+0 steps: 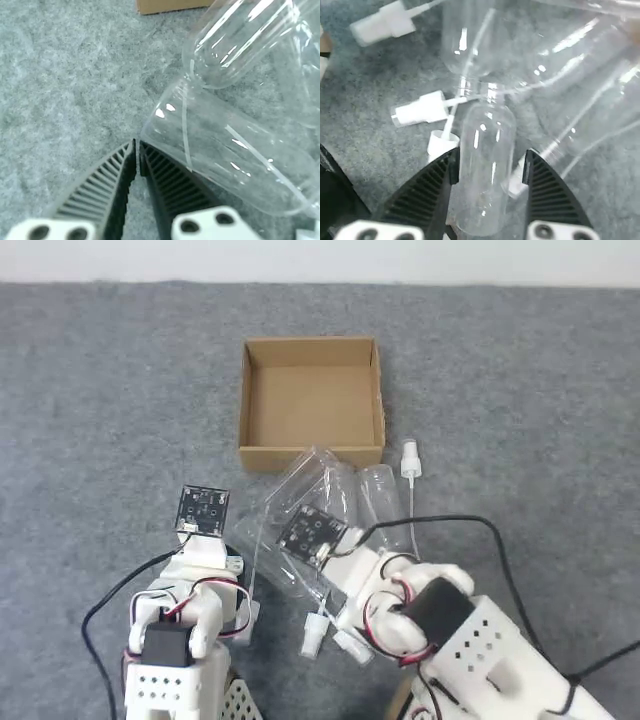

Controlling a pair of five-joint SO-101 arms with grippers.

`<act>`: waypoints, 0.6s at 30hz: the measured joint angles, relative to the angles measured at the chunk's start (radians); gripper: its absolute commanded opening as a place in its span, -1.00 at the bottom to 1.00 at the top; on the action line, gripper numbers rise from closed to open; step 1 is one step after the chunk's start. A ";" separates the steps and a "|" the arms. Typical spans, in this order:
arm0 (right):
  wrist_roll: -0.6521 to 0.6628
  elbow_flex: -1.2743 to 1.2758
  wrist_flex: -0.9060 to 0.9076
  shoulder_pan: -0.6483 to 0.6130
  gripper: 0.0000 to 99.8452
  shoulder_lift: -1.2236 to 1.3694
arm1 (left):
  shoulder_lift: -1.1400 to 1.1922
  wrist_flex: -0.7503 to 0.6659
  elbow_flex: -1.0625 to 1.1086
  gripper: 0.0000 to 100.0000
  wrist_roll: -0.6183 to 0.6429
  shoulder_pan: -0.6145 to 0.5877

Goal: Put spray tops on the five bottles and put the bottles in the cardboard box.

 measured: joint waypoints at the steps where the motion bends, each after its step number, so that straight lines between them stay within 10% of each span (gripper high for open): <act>1: 0.000 0.012 -0.012 -0.008 -0.66 0.000 | 0.000 0.000 0.000 -0.97 0.000 0.000; 18: 0.000 0.094 -0.072 -0.015 -0.66 0.000 | 0.000 0.000 0.000 -0.97 0.000 0.000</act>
